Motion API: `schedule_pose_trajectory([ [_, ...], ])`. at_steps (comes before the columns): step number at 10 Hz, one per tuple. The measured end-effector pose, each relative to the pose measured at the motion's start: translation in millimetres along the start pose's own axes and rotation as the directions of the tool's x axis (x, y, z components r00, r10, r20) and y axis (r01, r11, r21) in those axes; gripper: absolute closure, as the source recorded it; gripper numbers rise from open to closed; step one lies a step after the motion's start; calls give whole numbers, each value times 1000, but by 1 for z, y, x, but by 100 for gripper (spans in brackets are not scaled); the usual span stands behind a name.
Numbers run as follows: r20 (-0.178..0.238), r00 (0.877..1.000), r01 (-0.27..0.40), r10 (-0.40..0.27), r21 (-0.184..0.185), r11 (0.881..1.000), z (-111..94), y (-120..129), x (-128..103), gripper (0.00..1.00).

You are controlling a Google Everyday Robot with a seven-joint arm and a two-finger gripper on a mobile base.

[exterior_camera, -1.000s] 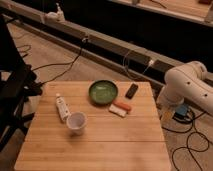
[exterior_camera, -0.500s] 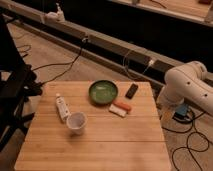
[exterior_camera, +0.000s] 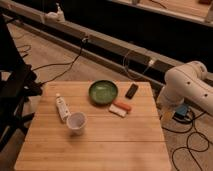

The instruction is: Place the eraser in the ceramic cup

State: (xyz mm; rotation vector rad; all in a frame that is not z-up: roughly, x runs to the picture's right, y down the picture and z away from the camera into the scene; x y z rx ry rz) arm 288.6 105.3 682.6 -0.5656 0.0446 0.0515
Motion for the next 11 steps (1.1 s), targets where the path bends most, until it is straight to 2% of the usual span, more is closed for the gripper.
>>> schedule_pose_trajectory([
  [8,-2,1000,3,-2,8,1000,-1,-3,1,35],
  [10,-6,997,76,-76,73,994,-5,-43,-12,35],
  [11,-6,993,122,-122,107,987,-4,-66,-22,35],
])
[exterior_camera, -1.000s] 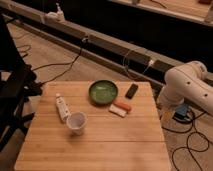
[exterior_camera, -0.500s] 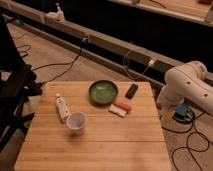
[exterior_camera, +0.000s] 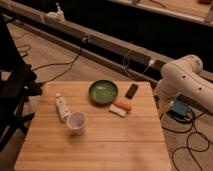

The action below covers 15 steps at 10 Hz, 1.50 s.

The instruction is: Place the eraser in the ceramic cup

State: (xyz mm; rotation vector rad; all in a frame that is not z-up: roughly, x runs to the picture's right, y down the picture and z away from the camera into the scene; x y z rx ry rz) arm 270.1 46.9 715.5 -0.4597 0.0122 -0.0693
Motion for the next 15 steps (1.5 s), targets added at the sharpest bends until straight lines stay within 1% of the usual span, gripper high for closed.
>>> schedule_pose_trajectory([
  [1,1,1000,29,-29,22,999,4,-14,-4,35],
  [2,-3,997,72,-72,48,996,11,-31,-9,35],
  [3,-11,992,122,-122,74,990,18,-47,-16,35],
  [4,-12,984,178,-178,102,979,26,-64,-29,35],
  [5,-10,978,206,-206,117,972,31,-72,-36,35],
  [7,-12,979,206,-206,117,972,32,-72,-33,35],
  [8,-12,978,209,-209,117,971,32,-73,-35,35],
  [10,-28,976,216,-214,110,970,34,-74,-30,35],
  [11,-33,973,231,-229,92,968,47,-76,-24,35],
  [12,-42,969,247,-244,82,966,57,-81,-22,35],
  [13,-52,964,264,-261,65,962,73,-86,-22,35],
  [14,-60,962,270,-267,53,961,88,-91,-22,35],
  [15,-63,961,270,-268,33,962,109,-95,-22,35],
])
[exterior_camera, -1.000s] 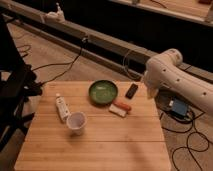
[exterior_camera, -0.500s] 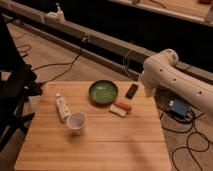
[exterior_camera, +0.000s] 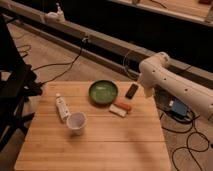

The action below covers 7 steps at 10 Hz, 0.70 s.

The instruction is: Place the eraser in the ceramic cup

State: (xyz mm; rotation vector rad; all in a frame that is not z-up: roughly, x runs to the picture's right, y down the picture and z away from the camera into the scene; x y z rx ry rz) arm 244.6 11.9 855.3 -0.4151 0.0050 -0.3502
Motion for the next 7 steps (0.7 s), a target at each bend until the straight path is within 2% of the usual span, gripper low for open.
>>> schedule_pose_trajectory([
  [2,21,1000,-11,11,-10,1000,27,-11,-7,35],
  [3,45,999,-19,19,-9,1000,40,-20,-13,35],
  [7,136,990,-34,34,0,999,70,-45,-30,35],
])
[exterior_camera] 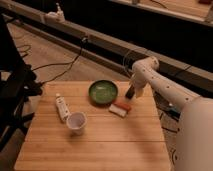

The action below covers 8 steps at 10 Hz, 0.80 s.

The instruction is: Place the eraser in the ceramic cup

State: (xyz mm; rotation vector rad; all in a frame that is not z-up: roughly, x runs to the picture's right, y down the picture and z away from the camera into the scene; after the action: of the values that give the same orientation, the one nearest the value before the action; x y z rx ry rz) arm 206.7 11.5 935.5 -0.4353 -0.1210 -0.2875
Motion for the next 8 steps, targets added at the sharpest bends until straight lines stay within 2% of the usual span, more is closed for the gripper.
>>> schedule_pose_trajectory([
  [4,68,998,13,-11,-30,999,29,-4,-5,35],
  [8,114,993,40,-33,-58,998,50,-7,-12,35],
])
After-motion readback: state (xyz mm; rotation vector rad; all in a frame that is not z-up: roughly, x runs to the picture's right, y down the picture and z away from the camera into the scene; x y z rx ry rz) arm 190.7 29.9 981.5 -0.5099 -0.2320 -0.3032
